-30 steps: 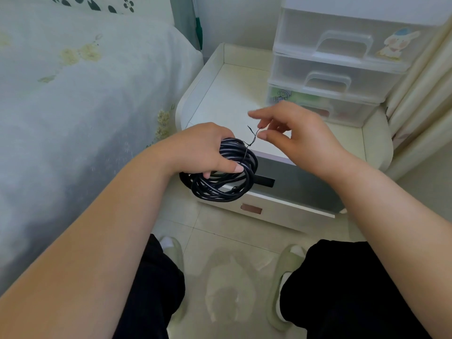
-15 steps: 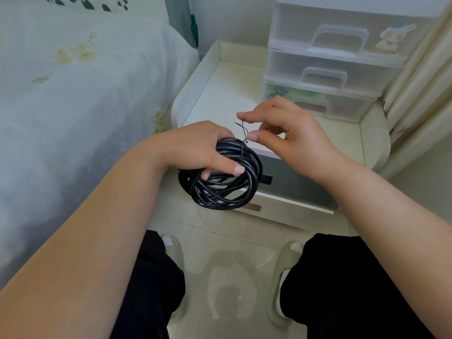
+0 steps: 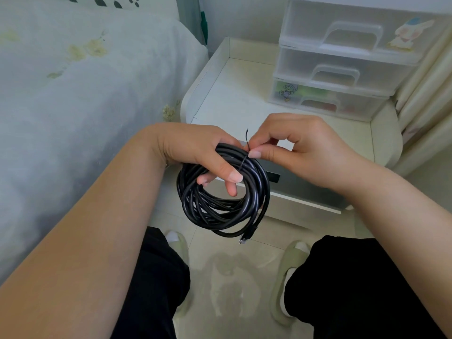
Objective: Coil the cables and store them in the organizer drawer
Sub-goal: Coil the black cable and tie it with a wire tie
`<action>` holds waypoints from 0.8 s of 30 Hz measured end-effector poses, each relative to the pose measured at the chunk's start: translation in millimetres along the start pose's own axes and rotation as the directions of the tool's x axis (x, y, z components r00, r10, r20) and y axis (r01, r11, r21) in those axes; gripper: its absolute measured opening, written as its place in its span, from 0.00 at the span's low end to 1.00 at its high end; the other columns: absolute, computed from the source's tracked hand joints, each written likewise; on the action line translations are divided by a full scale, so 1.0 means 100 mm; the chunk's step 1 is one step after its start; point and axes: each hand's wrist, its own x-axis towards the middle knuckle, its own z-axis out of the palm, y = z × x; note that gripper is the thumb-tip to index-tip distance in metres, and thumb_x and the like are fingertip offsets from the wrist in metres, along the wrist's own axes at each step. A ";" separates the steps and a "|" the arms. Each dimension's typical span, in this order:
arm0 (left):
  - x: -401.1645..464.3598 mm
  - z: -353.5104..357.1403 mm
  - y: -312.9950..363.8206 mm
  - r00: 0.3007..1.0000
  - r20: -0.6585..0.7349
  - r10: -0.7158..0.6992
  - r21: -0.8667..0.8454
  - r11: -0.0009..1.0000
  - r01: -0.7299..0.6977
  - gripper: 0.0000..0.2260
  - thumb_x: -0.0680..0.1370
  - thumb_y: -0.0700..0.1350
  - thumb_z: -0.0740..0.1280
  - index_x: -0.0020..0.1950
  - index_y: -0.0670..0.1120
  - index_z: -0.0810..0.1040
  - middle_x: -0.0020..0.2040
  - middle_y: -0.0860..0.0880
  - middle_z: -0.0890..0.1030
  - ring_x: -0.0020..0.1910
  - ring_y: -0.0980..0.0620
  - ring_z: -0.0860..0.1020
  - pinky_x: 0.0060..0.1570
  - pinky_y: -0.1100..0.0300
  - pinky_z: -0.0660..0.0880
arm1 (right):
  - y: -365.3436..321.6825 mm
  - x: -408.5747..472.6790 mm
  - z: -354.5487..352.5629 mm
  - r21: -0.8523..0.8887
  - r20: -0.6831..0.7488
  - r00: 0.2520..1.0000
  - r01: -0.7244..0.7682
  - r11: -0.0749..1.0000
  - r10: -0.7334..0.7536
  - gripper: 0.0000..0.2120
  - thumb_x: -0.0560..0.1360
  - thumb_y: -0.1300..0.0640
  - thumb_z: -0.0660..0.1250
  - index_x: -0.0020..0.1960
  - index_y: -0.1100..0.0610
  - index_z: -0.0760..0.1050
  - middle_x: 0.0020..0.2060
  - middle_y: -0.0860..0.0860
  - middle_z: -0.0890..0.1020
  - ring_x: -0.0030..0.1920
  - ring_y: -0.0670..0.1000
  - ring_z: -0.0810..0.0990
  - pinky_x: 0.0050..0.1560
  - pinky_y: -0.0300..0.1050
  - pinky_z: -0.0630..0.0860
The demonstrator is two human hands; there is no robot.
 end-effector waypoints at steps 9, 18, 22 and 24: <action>0.17 0.11 0.04 0.936 -0.318 -0.152 0.215 0.950 0.228 0.10 0.72 0.51 0.73 0.48 0.47 0.79 0.38 0.55 0.85 0.26 0.55 0.76 0.35 0.61 0.76 | 0.08 0.06 0.11 -0.273 0.083 0.934 -0.314 0.909 0.347 0.07 0.78 0.52 0.61 0.41 0.51 0.71 0.26 0.44 0.78 0.29 0.43 0.75 0.37 0.43 0.72; 0.53 0.46 0.00 0.655 -0.748 0.106 0.601 0.525 0.603 0.10 0.76 0.49 0.65 0.44 0.48 0.65 0.34 0.49 0.65 0.37 0.45 0.68 0.28 0.59 0.58 | 0.21 0.20 0.40 0.591 0.178 0.530 -0.731 0.341 0.829 0.13 0.78 0.66 0.57 0.35 0.61 0.69 0.16 0.48 0.73 0.19 0.45 0.76 0.20 0.35 0.72; 0.58 0.47 0.00 0.616 -0.762 0.198 0.610 0.537 0.583 0.10 0.77 0.48 0.63 0.45 0.46 0.63 0.33 0.50 0.65 0.36 0.46 0.67 0.26 0.58 0.54 | 0.21 0.22 0.33 0.824 0.244 0.494 -0.560 0.091 0.834 0.04 0.80 0.64 0.57 0.48 0.58 0.69 0.17 0.48 0.74 0.20 0.45 0.78 0.19 0.34 0.72; 0.53 0.41 0.01 0.624 -0.755 0.201 0.606 0.580 0.545 0.10 0.76 0.50 0.64 0.46 0.46 0.65 0.35 0.49 0.67 0.38 0.44 0.69 0.29 0.57 0.57 | 0.23 0.20 0.24 0.777 0.174 0.607 -0.569 0.271 0.776 0.11 0.82 0.62 0.54 0.62 0.51 0.63 0.21 0.51 0.78 0.24 0.50 0.81 0.23 0.38 0.76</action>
